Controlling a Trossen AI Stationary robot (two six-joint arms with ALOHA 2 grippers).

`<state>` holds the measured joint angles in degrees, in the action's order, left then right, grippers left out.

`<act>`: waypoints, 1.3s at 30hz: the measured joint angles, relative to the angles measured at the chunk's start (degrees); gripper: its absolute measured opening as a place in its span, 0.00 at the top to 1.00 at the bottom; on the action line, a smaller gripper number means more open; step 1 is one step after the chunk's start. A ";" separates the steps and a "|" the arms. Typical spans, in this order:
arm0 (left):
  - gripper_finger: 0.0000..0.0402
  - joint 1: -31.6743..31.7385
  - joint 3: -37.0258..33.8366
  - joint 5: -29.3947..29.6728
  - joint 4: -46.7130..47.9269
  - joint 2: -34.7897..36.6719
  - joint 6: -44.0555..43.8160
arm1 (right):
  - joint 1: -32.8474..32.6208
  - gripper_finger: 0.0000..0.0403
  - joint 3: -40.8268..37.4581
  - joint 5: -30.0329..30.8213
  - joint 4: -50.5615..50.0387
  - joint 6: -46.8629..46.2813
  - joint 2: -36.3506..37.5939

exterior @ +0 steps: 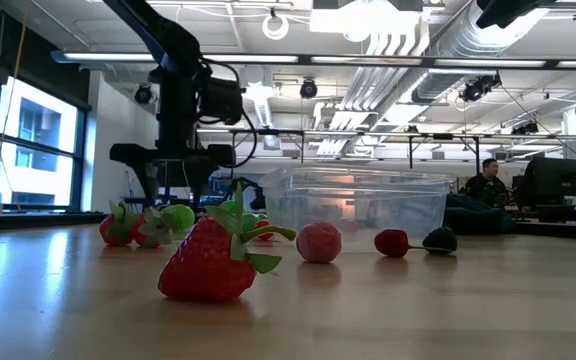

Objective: Pick and placing Produce into tupperware
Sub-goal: Put the green cabbage into the transparent container

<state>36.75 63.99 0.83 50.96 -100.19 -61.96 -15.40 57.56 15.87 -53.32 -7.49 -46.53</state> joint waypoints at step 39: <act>0.34 0.00 0.00 0.74 -2.93 -4.80 -0.20 | 0.00 0.92 0.00 0.00 -0.02 0.00 -0.02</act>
<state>36.75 63.99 1.56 48.03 -104.99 -62.16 -15.40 57.56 15.87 -53.34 -7.49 -46.54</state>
